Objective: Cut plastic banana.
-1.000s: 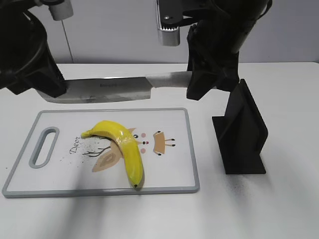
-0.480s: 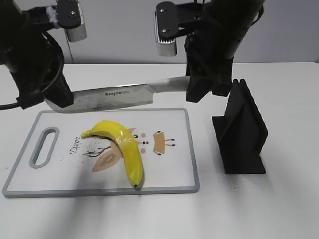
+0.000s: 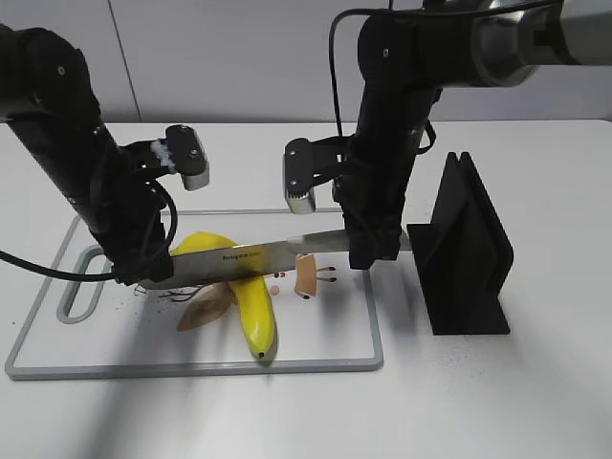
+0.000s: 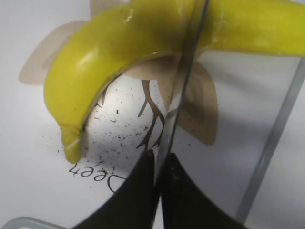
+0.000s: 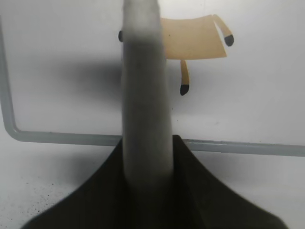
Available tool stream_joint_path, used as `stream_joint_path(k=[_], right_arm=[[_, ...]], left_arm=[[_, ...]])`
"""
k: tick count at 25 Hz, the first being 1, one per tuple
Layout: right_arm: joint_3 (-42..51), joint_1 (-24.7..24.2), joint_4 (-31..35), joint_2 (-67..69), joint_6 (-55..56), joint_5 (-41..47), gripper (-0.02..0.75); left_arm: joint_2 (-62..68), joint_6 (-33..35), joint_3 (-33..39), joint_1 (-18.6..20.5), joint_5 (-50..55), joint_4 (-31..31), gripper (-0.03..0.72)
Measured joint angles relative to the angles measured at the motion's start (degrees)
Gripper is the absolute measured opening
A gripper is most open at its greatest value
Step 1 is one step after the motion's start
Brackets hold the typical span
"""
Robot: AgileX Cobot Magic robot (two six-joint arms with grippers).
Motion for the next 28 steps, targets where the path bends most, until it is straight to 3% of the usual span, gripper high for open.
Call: stream_joint_path(k=[11,28], right_arm=[[0.1,0.0,-0.2,-1.6,0.5,-0.2,0.167],[0.2,0.3,3.6,-17.7,0.7,7.5,0.167]], left_arm=[[-3.6,0.0,0.6,0.0,-0.3,-0.2,0.005],[-25.0,-0.4,0.6,-0.2,8.4,-1.1,0.004]])
